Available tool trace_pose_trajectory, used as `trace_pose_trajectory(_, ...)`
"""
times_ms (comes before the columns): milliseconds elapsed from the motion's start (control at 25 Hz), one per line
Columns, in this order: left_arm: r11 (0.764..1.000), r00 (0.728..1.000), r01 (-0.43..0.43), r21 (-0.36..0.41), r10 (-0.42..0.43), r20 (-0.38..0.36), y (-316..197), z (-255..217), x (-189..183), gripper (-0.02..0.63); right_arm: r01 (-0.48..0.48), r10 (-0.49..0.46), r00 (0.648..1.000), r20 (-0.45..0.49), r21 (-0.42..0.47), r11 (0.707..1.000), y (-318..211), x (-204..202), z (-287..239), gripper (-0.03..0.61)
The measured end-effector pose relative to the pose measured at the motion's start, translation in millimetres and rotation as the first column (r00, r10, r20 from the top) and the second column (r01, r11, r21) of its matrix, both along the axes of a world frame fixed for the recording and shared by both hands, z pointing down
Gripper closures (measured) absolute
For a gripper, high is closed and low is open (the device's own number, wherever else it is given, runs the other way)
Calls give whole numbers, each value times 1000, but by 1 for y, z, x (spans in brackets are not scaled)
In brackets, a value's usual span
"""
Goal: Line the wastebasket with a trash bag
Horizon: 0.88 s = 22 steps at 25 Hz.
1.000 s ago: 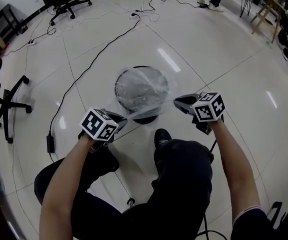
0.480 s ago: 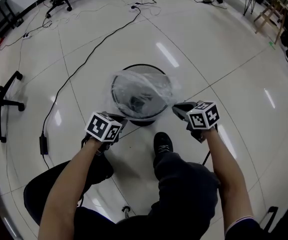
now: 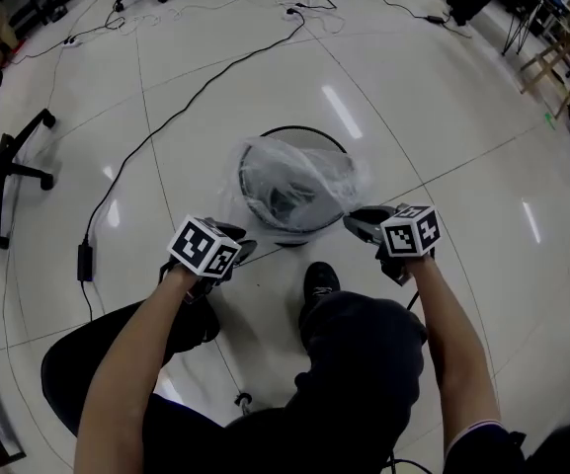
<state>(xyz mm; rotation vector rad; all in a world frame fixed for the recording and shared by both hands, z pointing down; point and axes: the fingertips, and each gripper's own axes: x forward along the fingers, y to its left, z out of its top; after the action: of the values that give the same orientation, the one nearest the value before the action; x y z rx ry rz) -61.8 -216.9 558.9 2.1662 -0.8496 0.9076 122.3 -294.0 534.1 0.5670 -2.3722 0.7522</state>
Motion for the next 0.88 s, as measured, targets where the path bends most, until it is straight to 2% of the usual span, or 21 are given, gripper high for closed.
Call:
trace_pose_trajectory(160,999,999,33,42,-33,2,10,-25,-18,450,23,-23,1000,-10,19,1000,12,3,-16,454)
trace_pose_trajectory(440,984,996,87,157,-86,-14,6,-84,-31,446,4,-6,1000,22,93,996,27,11,-63,448)
trace_pose_trajectory(720,931,988,137,338,-153,20,-24,-122,-38,448,-20,11,999,53,176,984,37,19,-101,446)
trace_pose_trajectory(880,913,984,151,378,-175,32,-47,-131,-37,448,-30,19,998,60,196,980,38,29,-111,363)
